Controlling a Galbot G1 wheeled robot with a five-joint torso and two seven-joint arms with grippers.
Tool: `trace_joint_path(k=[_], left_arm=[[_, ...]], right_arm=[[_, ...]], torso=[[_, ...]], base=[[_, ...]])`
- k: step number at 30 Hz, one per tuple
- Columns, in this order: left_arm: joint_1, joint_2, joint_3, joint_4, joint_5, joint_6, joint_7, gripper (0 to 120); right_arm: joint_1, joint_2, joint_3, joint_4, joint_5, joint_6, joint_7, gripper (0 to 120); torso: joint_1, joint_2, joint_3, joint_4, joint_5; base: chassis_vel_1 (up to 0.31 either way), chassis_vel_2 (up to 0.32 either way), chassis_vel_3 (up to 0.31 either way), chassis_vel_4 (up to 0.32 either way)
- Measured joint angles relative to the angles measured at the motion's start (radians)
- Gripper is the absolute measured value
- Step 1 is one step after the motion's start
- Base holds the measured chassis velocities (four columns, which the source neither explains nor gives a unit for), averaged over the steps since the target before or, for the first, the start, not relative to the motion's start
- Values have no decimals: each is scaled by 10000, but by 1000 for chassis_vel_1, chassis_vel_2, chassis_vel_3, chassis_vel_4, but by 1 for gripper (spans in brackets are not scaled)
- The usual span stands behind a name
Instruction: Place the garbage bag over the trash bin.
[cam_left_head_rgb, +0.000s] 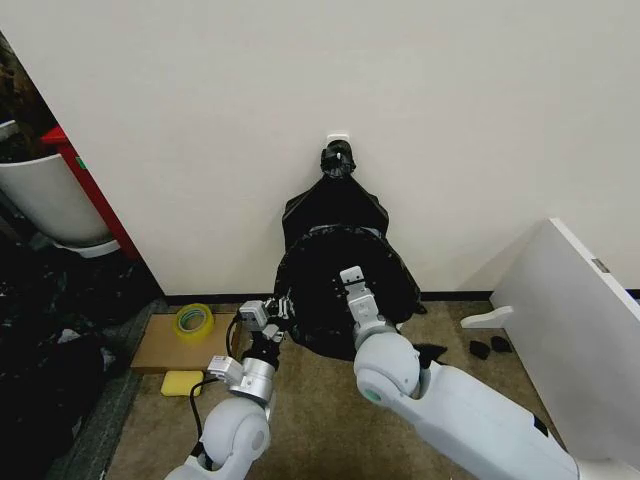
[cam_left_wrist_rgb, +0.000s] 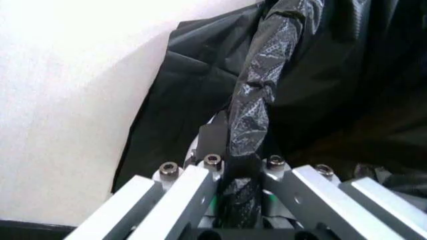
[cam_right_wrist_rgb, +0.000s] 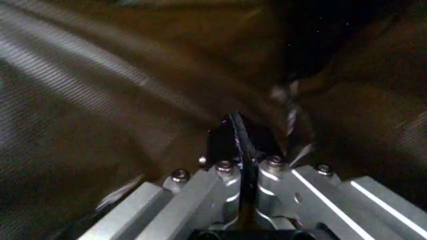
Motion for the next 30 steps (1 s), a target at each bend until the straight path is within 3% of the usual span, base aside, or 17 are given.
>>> trace_joint_path(k=[11,21,23,24,26,27,30], left_arm=[[93,21,-74,-105,34,5,-2,0],[216,-34,-82,-204,112,9,5,0],[208,-31,-117,-168,101,15,0,0],[208,-31,-117,-168,101,15,0,0],[162,-52,-170,-104,-31,92,-126,0],[162,-52,-170,-104,-31,92,-126,0],[31,-97,-305,-71,-342,343,-404,0]], right_arm=[[-208,-160,-362,-184,-179,-907,364,0],[-214,-423,43,-487,-1586,-1326,436,0],[-505,-601,301,-35,-1639,-364,5,0],[-505,-601,301,-35,-1639,-364,5,0],[-1099,-903,474,382,-2218,1271,-1070,6],[-1099,-903,474,382,-2218,1271,-1070,6],[-2147,-1272,842,696,-3341,3683,-2739,18]], torso=[[0,0,0,0,0],[0,0,0,0,1],[0,0,0,1,0],[0,0,0,1,0],[0,0,0,2,0],[0,0,0,2,0],[0,0,-1,-2,2]], base=[[0,0,0,0],[0,0,0,0],[0,0,0,0],[0,0,0,0],[0,0,0,0],[0,0,0,0],[0,0,0,0]])
